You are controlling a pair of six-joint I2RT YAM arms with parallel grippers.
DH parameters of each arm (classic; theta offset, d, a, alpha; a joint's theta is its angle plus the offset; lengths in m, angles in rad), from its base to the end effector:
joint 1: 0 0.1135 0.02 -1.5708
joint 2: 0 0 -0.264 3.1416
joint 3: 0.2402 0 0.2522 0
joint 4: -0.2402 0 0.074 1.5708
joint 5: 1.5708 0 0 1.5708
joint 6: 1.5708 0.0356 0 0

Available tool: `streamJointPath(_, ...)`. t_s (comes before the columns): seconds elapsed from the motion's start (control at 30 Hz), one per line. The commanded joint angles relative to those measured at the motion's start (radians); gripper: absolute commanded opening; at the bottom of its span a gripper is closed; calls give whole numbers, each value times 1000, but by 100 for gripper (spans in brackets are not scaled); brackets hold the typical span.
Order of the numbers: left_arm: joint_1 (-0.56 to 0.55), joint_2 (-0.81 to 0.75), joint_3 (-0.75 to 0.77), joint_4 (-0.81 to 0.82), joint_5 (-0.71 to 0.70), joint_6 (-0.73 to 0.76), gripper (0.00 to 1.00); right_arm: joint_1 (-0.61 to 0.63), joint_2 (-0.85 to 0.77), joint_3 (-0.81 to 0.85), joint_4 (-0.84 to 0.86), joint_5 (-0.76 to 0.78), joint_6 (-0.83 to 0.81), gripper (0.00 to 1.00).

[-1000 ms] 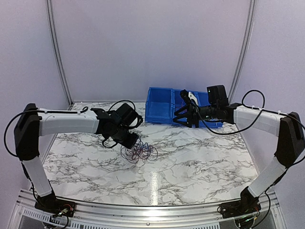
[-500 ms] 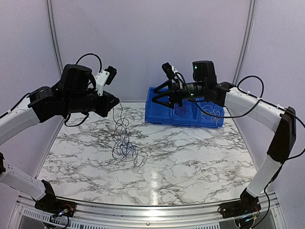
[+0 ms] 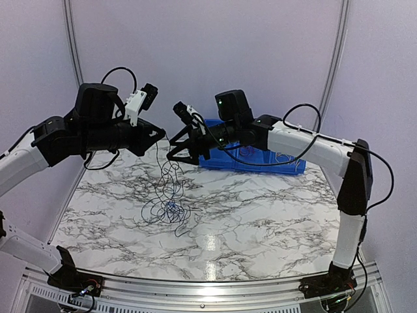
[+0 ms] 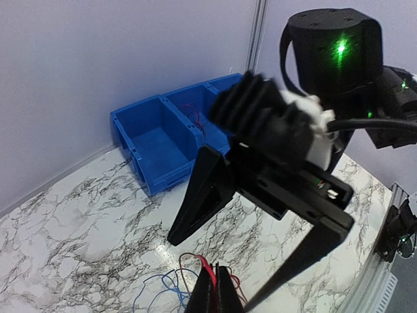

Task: Untangle the cables

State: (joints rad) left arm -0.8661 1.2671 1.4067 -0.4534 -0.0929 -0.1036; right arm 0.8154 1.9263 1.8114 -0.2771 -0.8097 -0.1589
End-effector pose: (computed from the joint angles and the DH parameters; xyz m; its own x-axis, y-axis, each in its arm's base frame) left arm 0.1835 -0.2107 0.4251 -0.2714 0.1602 -0.9490 0.6769 0.7327 -0.0699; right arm 0.2919 0.3476 0.3549 -0.1066 -0.2724 -0.9563 -0.9902 -0.0581 0.1269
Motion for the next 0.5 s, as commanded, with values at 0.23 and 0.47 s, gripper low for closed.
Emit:
streamJointPath(0.23,-3,-96,-42,66,45,4,1,1,111,33,158,-47,202,28)
streamJointPath(0.47,-2,-155,-69,71,-18,5,1,2,139,10,158,-47,203,13)
